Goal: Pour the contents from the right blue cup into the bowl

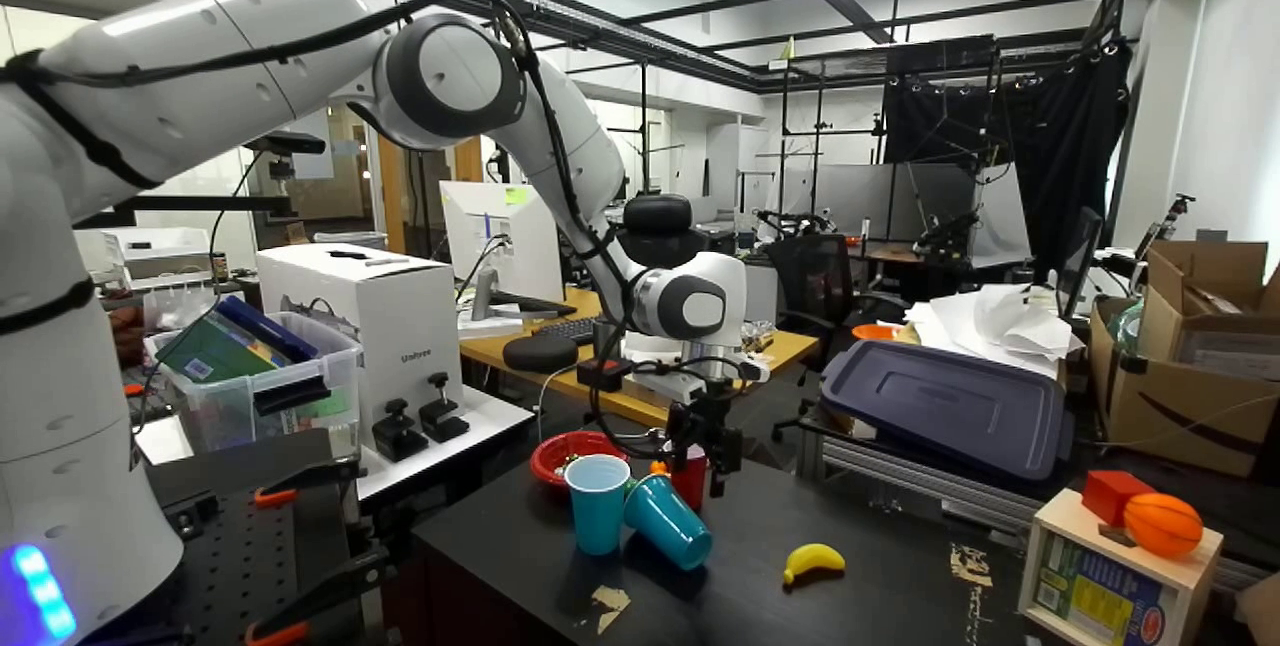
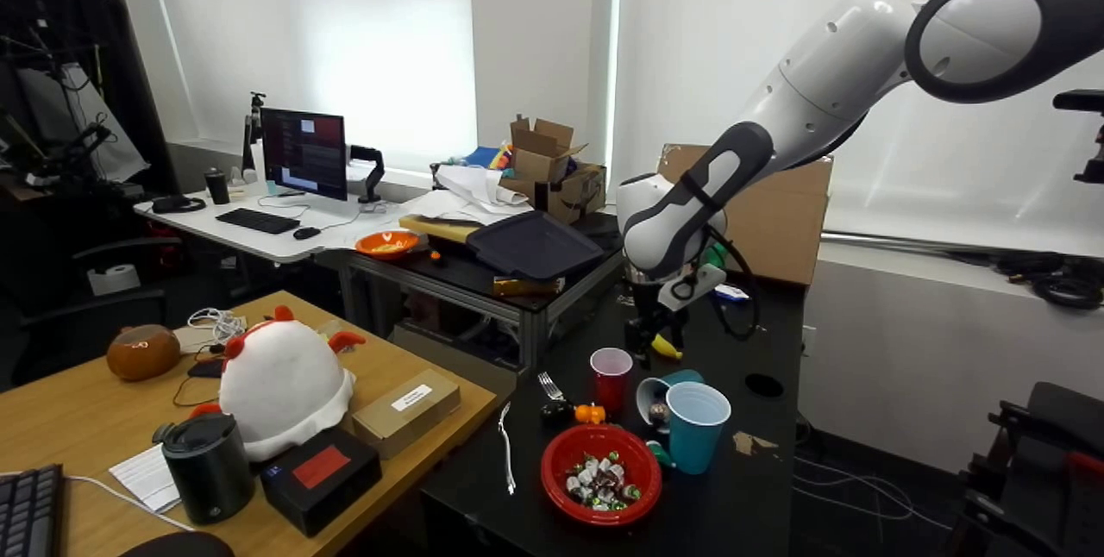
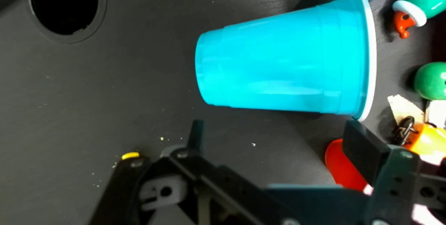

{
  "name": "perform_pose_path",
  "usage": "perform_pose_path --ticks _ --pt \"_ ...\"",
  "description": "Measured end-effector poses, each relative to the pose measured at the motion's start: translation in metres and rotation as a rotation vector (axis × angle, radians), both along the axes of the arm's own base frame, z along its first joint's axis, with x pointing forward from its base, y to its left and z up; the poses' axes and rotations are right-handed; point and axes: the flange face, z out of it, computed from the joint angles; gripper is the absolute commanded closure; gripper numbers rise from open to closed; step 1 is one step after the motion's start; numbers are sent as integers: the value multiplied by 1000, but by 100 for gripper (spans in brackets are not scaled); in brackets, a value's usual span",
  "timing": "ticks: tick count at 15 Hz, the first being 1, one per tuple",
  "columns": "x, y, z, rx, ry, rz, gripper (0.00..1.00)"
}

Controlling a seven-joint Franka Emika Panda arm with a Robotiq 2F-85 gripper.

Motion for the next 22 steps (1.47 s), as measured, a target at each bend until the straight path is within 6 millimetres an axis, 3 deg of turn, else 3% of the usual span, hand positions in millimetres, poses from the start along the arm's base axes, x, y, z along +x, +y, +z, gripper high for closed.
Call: perform_pose_path --ticks 5,13,22 --pt "-4 0 2 -3 43 -5 0" --pt "-3 -2 36 22 121 -37 0" --pt "-15 19 22 63 202 -30 0"
